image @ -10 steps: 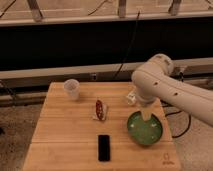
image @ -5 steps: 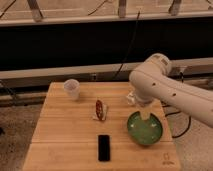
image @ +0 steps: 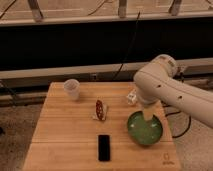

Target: Move the arm in a circular motion

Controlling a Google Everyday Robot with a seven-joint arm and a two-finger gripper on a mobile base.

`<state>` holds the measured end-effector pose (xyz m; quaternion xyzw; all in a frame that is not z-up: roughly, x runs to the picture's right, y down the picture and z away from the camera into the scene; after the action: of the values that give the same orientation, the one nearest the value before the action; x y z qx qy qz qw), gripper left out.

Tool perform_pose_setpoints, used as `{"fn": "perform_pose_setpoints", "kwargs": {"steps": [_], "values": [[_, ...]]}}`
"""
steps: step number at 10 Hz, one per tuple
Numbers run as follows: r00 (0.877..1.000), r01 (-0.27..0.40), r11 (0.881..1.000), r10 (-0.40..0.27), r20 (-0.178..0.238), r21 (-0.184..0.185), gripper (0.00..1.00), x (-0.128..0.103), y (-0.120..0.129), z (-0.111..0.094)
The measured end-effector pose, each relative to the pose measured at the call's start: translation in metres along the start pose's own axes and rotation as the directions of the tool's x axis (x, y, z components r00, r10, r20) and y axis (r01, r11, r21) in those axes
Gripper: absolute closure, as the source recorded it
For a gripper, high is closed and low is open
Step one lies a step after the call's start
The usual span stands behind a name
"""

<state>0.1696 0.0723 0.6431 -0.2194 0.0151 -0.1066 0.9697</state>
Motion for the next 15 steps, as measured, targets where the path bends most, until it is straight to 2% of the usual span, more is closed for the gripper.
{"fn": "perform_pose_setpoints", "kwargs": {"steps": [2, 5, 12, 15], "values": [[1.000, 0.007, 1.000, -0.007, -0.004, 0.009, 0.20, -0.001, 0.004, -0.005], [0.999, 0.031, 0.999, -0.031, -0.006, 0.023, 0.20, -0.013, -0.004, -0.011], [0.998, 0.062, 0.997, -0.061, -0.016, 0.047, 0.20, -0.005, 0.001, -0.022], [0.996, 0.086, 0.995, -0.085, -0.017, 0.052, 0.20, -0.009, -0.002, -0.028]]}}
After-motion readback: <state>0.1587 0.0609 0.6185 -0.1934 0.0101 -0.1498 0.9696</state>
